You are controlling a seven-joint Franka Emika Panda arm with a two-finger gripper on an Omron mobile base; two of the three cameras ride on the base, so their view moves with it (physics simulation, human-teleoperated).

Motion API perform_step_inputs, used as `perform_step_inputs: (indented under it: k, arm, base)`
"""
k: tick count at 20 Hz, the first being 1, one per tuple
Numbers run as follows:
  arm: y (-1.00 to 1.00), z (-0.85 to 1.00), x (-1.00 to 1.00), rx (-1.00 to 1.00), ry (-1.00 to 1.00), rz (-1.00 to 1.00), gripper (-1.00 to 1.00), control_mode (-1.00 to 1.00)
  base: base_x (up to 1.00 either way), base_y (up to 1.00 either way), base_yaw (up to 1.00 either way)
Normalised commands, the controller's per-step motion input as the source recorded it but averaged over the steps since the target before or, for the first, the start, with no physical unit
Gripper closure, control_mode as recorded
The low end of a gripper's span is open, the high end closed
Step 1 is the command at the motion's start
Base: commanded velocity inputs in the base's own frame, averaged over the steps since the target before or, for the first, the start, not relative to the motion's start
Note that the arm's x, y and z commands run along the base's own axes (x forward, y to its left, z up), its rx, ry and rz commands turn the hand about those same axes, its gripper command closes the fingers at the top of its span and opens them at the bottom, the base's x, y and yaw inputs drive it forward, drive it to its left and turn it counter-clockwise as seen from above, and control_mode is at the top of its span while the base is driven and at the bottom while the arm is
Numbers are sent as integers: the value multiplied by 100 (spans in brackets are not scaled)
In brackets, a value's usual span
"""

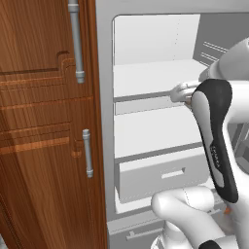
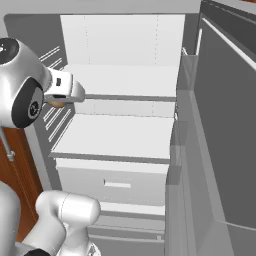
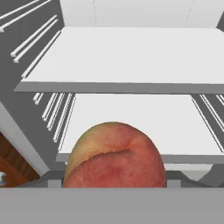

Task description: Place the cold items (peach and tangerine) from the fridge in one tupperware on the dining counter. Place the warm items (hot dog and kebab skewer) in the stove area in another tupperware.

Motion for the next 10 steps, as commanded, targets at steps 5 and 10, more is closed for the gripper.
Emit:
perform_step_inputs:
  k: [5, 10]
  arm:
    - [0, -20, -97, 0, -7, -7, 100, -100]
    - [0, -3, -20, 0, -1, -2, 100, 100]
  base:
    - [0, 0, 0]
    - [-78, 12, -6]
